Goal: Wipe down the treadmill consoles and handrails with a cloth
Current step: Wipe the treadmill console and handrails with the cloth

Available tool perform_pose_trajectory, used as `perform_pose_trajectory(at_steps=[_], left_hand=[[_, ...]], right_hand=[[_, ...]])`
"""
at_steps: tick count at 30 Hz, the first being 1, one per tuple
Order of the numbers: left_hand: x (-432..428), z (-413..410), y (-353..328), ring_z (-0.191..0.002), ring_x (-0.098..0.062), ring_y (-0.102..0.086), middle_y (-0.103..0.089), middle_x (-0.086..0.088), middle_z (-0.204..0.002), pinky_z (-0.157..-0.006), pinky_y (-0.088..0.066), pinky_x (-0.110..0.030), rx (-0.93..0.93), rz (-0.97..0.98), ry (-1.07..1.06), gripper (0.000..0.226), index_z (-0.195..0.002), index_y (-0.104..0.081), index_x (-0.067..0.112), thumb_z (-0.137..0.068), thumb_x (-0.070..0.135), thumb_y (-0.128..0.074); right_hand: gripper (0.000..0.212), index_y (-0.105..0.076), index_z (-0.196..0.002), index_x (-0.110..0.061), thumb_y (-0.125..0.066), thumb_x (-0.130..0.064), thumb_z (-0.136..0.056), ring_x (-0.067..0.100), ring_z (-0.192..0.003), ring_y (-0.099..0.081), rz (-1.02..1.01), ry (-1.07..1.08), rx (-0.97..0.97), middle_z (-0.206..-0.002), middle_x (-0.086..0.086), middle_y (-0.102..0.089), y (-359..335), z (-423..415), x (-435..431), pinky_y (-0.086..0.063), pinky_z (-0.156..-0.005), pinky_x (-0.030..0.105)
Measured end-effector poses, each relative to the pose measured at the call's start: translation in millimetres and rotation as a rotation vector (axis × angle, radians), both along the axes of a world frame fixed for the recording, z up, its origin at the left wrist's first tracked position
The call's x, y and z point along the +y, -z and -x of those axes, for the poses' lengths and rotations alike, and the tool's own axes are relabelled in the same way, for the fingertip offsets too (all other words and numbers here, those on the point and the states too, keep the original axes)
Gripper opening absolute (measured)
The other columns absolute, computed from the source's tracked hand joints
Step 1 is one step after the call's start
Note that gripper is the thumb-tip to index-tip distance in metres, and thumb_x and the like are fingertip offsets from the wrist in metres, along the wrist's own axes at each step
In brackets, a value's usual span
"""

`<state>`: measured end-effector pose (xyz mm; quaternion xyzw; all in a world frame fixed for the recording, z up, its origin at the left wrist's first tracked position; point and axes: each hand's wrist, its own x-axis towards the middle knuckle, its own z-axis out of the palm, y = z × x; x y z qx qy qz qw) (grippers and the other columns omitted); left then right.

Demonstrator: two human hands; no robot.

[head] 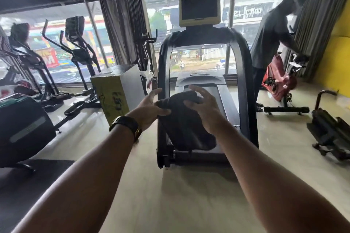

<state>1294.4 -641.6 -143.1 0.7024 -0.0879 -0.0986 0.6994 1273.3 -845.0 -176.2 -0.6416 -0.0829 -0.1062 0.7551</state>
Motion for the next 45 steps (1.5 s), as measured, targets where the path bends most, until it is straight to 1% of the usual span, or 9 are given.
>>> perform_pose_trajectory(at_steps=[6, 9, 13, 19, 23, 26, 29, 39, 45], left_hand=[[-35.8, -142.1, 3.6, -0.093, -0.025, -0.066, -0.063, -0.018, -0.118, -0.075, -0.059, -0.037, -0.225, 0.022, -0.236, 0.039, -0.114, -0.056, 0.019, -0.085, 0.003, -0.076], [-42.2, -220.3, 9.1, -0.102, -0.028, -0.067, -0.063, -0.017, -0.122, -0.09, -0.058, -0.043, -0.24, -0.029, -0.112, 0.052, -0.12, -0.058, 0.02, -0.076, 0.009, -0.084], [-53.2, -309.9, 10.4, -0.111, -0.028, -0.064, -0.064, -0.012, -0.121, -0.098, -0.054, -0.045, -0.369, -0.18, -0.072, 0.057, -0.119, -0.062, 0.019, -0.073, -0.011, -0.079], [-91.3, -438.5, -4.7, -0.091, -0.022, -0.064, -0.066, -0.012, -0.103, -0.082, -0.059, -0.038, -0.565, -0.232, -0.219, 0.025, -0.087, -0.07, 0.035, -0.065, 0.03, -0.08], [-122.6, -506.4, -3.6, -0.082, -0.013, -0.059, -0.063, -0.001, -0.091, -0.079, -0.051, -0.034, -0.506, -0.091, -0.135, 0.019, -0.098, -0.064, 0.012, -0.084, 0.005, -0.075], [-146.5, -566.4, 2.5, -0.096, -0.031, -0.067, -0.07, -0.01, -0.102, -0.09, -0.056, -0.047, -0.501, -0.029, -0.157, 0.026, -0.099, -0.064, 0.022, -0.077, 0.027, -0.078], [-175.2, -631.6, 8.1, -0.106, -0.038, -0.066, -0.069, -0.02, -0.112, -0.093, -0.054, -0.058, -0.448, 0.042, -0.168, 0.034, -0.104, -0.063, 0.021, -0.075, 0.032, -0.078], [-230.8, -783.6, 21.2, -0.113, -0.03, -0.066, -0.071, -0.011, -0.121, -0.088, -0.056, -0.038, -0.081, 0.009, 0.082, 0.038, -0.127, -0.063, 0.01, -0.089, 0.011, -0.072], [-274.4, -869.5, 19.4, -0.094, -0.024, -0.073, -0.074, -0.007, -0.108, -0.082, -0.06, -0.04, -0.107, 0.039, -0.138, 0.031, -0.12, -0.065, 0.015, -0.09, 0.009, -0.072]], right_hand=[[0.05, -0.058, -0.13, -0.004, -0.071, 0.012, -0.085, 0.023, -0.094, -0.069, -0.071, 0.103, -0.053, -0.107, 0.015, -0.071, 7.2, -135.9, -30.1, -0.059, -0.08, 0.029], [0.047, -0.063, -0.122, -0.007, -0.08, -0.006, -0.078, 0.029, -0.098, -0.07, -0.077, 0.141, -0.096, -0.112, 0.021, -0.072, 14.7, -209.8, -45.4, -0.059, -0.084, 0.036], [0.051, -0.067, -0.119, -0.004, -0.083, -0.01, -0.071, 0.043, -0.108, -0.067, 0.064, 0.132, -0.129, -0.115, 0.023, -0.071, 14.1, -302.9, -67.7, -0.056, -0.093, 0.049], [0.042, -0.073, -0.11, -0.009, -0.081, -0.006, -0.07, 0.024, -0.096, -0.07, 0.08, 0.28, -0.201, -0.108, 0.012, -0.075, -1.6, -416.2, -95.0, -0.056, -0.087, 0.045], [0.029, -0.066, -0.117, -0.013, -0.074, -0.015, -0.089, 0.02, -0.103, -0.069, 0.077, 0.308, -0.168, -0.114, 0.006, -0.072, -2.6, -494.6, -112.0, -0.057, -0.093, 0.047], [0.039, -0.059, -0.129, -0.009, -0.07, -0.019, -0.093, 0.041, -0.117, -0.063, 0.051, 0.085, -0.189, -0.124, 0.019, -0.067, 7.5, -551.0, -133.1, -0.053, -0.097, 0.053], [0.046, -0.057, -0.138, -0.012, -0.07, -0.011, -0.095, 0.031, -0.121, -0.064, 0.037, -0.097, -0.088, -0.131, 0.015, -0.067, 19.9, -601.9, -156.7, -0.056, -0.093, 0.041], [0.03, -0.058, -0.127, -0.009, -0.066, -0.016, -0.099, 0.021, -0.095, -0.073, -0.187, 0.194, -0.022, -0.107, 0.008, -0.074, 3.9, -781.6, -217.7, -0.059, -0.089, 0.047], [0.056, -0.053, -0.137, -0.009, -0.069, 0.006, -0.085, 0.036, -0.115, -0.066, -0.156, -0.119, 0.03, -0.126, 0.021, -0.066, 13.6, -860.2, -258.5, -0.055, -0.096, 0.046]])
